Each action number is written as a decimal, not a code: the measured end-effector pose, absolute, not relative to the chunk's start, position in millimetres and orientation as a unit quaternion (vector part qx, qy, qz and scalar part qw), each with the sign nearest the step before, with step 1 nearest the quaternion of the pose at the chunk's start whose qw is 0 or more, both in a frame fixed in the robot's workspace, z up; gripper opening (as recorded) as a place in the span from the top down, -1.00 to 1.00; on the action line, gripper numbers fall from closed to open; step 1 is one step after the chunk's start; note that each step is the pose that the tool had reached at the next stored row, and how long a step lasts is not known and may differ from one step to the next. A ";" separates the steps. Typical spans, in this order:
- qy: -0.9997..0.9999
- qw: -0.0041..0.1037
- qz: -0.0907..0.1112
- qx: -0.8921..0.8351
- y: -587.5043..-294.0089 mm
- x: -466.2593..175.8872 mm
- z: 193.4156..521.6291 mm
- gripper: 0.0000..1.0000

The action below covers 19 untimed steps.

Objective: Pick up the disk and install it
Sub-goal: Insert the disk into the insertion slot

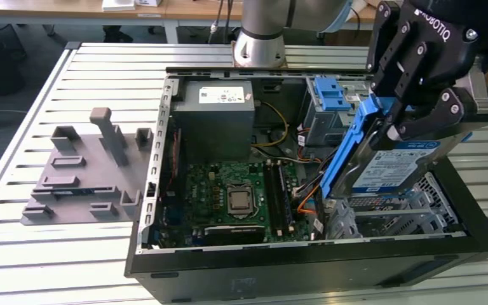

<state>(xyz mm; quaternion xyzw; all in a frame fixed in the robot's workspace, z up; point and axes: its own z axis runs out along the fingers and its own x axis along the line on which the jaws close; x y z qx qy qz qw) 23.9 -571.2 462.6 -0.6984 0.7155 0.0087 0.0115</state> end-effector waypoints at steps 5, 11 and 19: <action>0.716 0.012 0.009 -0.698 -571.8 27.2 461.7 0.27; 0.716 0.012 0.009 -0.698 -573.2 33.9 458.9 0.27; 0.716 0.011 0.009 -0.698 -574.4 48.3 454.8 0.27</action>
